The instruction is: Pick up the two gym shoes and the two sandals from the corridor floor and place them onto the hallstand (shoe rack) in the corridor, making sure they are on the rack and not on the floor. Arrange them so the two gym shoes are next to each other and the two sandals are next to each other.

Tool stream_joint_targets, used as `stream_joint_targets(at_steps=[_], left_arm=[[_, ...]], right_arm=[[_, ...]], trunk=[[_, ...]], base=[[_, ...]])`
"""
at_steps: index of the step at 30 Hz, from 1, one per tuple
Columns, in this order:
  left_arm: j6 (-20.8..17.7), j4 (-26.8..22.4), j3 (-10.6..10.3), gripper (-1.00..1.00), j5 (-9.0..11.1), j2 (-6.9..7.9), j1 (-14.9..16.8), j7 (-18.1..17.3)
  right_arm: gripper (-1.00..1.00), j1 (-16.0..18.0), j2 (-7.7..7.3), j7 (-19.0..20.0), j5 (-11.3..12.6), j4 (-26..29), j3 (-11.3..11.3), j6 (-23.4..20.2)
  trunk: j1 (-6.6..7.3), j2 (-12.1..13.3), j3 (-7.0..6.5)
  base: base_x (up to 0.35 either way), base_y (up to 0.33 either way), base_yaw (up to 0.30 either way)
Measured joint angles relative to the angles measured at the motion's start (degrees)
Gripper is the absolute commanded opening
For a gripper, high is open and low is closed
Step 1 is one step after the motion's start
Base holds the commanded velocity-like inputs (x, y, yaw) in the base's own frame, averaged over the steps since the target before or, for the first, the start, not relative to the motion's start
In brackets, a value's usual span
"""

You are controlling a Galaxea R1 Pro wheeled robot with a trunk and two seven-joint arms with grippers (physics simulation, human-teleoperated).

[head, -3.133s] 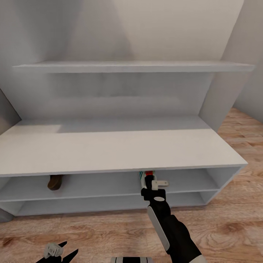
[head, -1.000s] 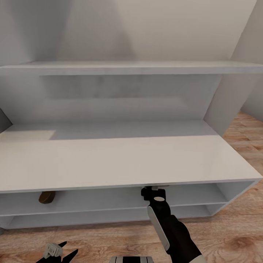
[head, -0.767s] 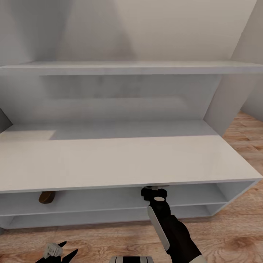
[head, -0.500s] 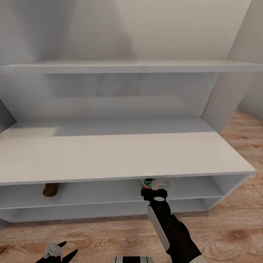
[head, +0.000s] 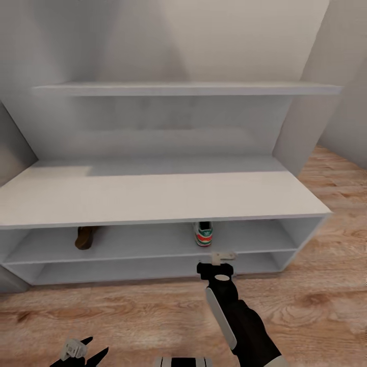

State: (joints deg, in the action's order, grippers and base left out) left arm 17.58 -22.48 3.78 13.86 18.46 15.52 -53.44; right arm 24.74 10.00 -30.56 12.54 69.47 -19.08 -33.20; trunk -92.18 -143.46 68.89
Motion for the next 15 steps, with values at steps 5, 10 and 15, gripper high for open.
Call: stream_joint_targets(at_steps=[5, 10, 15], left_arm=[[0.0, 0.0, 0.0, 1.00, 0.0, 0.00, 0.0, 0.0], [0.0, 0.0, 0.0, 1.00, 0.1, 0.00, 0.0, 0.0], [0.0, 0.0, 0.0, 1.00, 0.1, -0.06, 0.0, 0.0]], right_arm=[[1.00, 0.0, 0.00, 0.0, 0.0, 0.0, 0.0, 0.0], [1.00, 0.0, 0.00, 0.0, 0.0, 0.0, 0.0, 0.0], [1.00, 0.0, 0.00, 0.0, 0.0, -0.1, 0.0, 0.1]], trunk=[[0.00, 0.0, 0.00], [0.00, 0.0, 0.00], [0.00, 0.0, 0.00]], base=[[-0.337, 0.000, 0.000], [-0.338, 0.000, 0.000], [-0.338, 0.000, 0.000]])
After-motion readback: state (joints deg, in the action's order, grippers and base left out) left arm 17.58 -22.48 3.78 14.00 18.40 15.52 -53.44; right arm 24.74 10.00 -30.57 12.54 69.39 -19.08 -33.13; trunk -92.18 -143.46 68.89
